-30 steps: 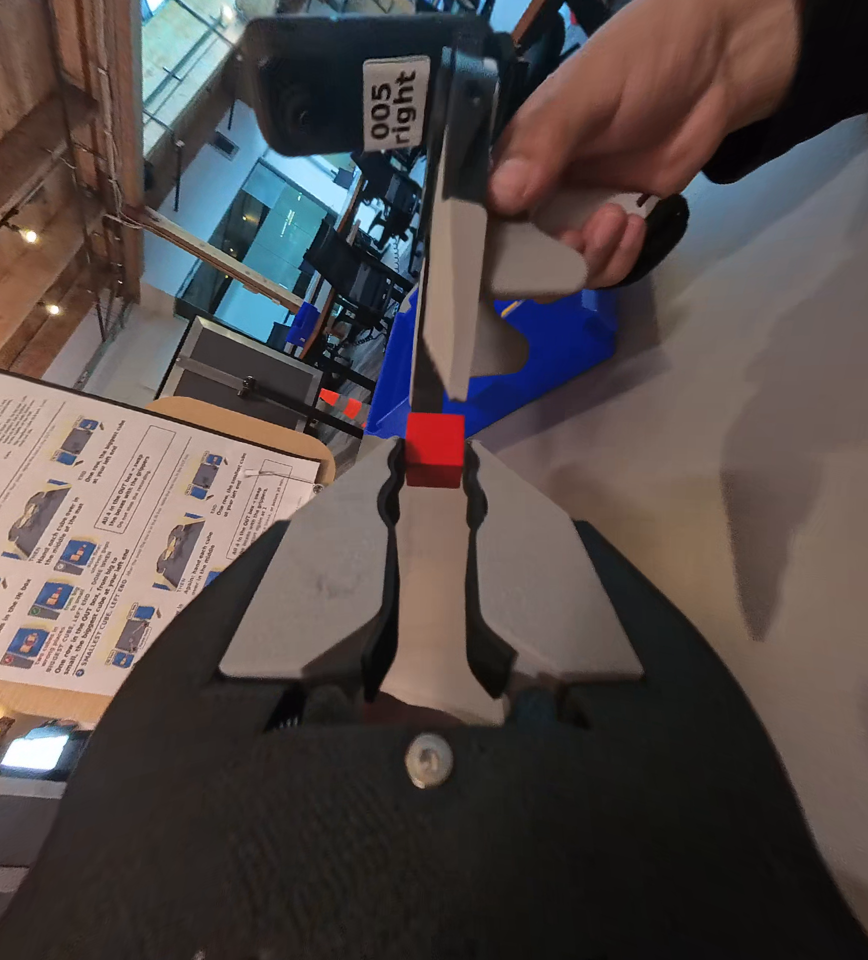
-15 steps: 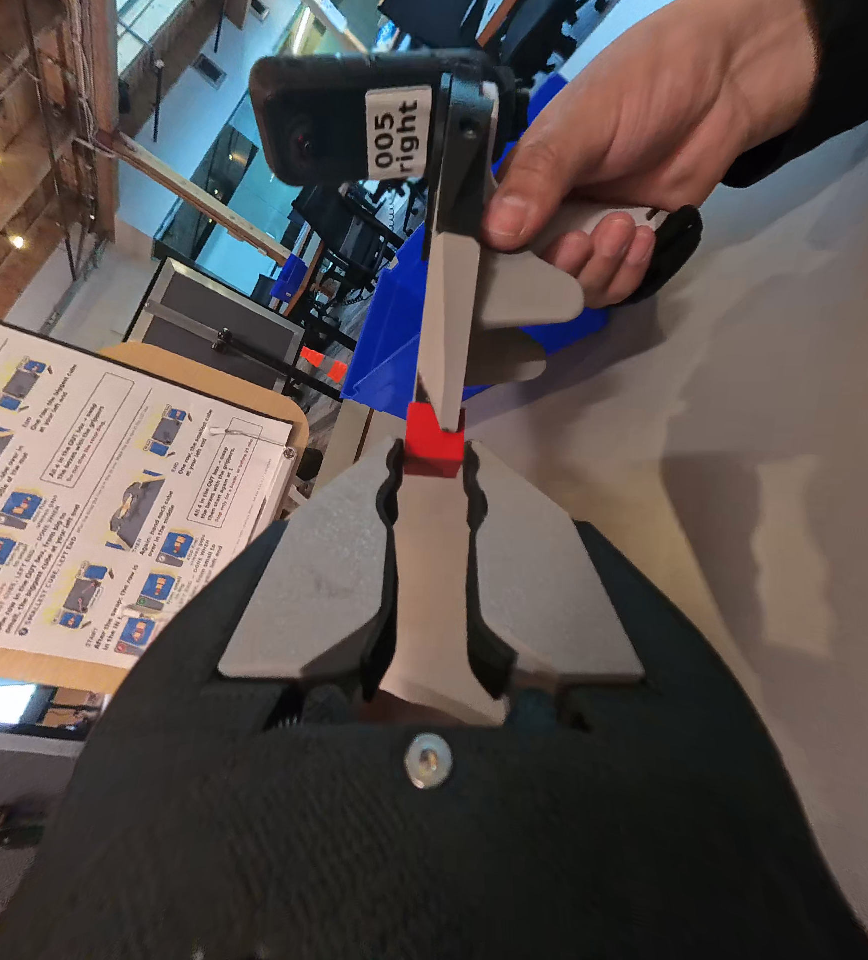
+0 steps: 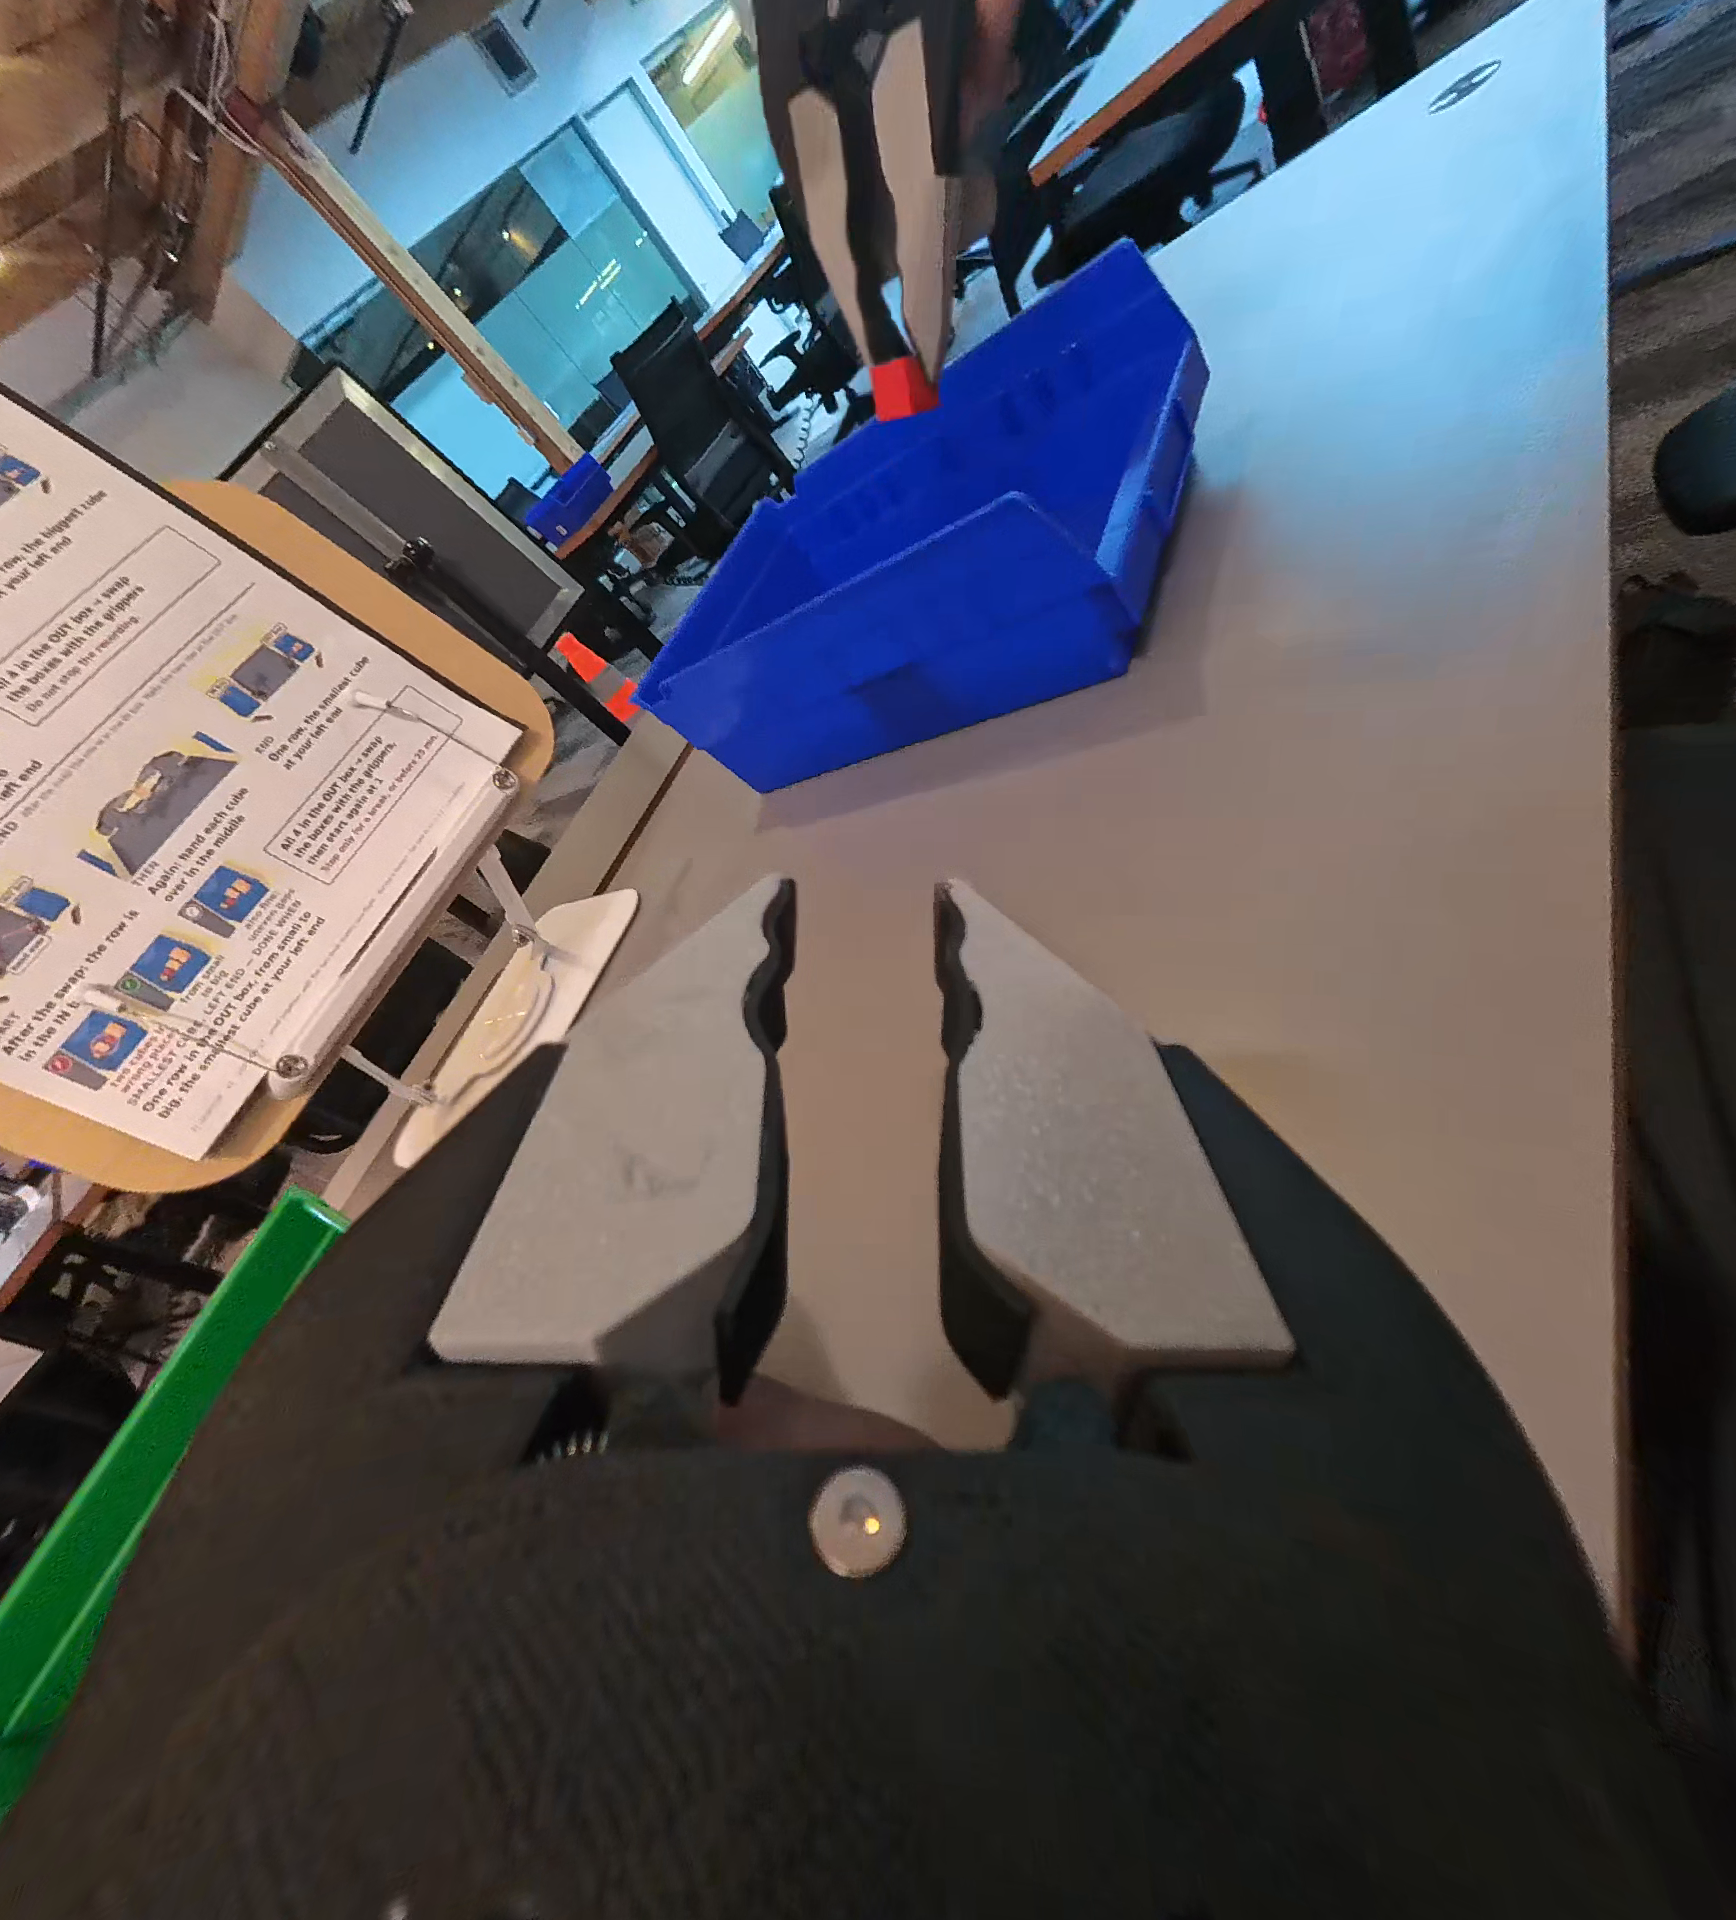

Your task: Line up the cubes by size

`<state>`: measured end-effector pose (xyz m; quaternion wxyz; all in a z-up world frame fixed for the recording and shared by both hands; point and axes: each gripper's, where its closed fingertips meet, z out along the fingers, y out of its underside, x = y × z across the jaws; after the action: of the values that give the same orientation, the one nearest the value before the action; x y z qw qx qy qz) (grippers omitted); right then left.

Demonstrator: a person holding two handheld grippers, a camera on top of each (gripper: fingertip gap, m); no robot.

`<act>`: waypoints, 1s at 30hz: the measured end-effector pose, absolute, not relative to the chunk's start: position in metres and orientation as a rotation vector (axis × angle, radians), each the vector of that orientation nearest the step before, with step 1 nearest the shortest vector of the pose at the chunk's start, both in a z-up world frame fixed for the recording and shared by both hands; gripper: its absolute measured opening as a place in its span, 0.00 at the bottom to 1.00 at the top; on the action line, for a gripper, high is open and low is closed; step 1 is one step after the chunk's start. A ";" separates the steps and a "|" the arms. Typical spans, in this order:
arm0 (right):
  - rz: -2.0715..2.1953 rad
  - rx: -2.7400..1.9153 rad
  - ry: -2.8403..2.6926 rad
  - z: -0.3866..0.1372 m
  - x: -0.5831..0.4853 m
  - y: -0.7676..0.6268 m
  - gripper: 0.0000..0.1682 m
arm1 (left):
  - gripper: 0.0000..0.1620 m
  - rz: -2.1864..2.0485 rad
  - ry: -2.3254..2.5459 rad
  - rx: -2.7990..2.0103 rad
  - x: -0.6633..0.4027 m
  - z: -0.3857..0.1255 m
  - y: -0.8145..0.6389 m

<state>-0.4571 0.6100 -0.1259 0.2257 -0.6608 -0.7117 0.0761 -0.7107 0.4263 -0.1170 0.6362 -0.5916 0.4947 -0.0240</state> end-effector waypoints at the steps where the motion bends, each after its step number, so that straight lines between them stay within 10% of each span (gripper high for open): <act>1: 0.121 -1.874 -1.997 -0.138 -0.442 0.622 0.11 | 0.13 -0.055 1.132 -1.355 -0.710 -0.120 0.425; 30: -0.153 -1.926 -2.298 -0.238 -0.412 0.680 0.11 | 0.14 -0.028 1.172 -1.443 -0.717 -0.149 0.431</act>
<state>-0.4119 0.6796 -0.2381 0.0697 -0.6399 -0.7636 -0.0508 -0.7167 0.4313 -0.1490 0.5981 -0.6222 0.5050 -0.0119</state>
